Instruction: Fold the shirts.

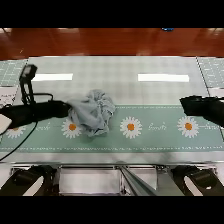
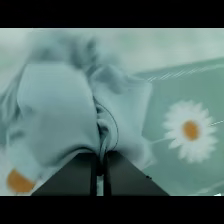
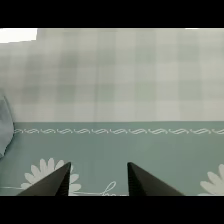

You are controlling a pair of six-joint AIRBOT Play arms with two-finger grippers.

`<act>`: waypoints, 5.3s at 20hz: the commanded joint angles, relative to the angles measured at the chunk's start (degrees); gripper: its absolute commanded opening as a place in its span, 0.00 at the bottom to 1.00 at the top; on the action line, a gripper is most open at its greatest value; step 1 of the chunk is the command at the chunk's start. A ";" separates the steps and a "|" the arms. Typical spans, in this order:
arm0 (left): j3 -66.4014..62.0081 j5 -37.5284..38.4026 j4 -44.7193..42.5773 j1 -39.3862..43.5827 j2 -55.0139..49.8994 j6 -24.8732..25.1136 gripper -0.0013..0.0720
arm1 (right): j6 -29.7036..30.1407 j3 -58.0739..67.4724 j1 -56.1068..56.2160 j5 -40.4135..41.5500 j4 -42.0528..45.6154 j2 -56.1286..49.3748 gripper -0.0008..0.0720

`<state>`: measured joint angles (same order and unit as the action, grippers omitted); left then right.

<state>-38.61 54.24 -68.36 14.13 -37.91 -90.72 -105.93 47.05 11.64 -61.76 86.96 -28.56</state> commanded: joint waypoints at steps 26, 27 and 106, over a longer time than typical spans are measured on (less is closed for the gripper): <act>-10.60 1.53 15.61 -6.12 -34.62 15.26 0.70 | 3.08 -16.28 11.28 12.57 -23.02 -21.22 0.57; -12.55 3.28 15.58 -4.83 -36.96 16.11 0.70 | 3.19 -16.28 12.98 13.53 -24.33 -23.26 0.57; -28.28 -16.90 19.10 -21.66 -29.16 21.90 0.04 | 18.86 49.07 -5.66 0.74 -16.06 -55.98 0.05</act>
<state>-66.26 43.27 -49.32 -8.99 -56.47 -70.63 -85.03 96.14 7.62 -67.68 75.29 -74.94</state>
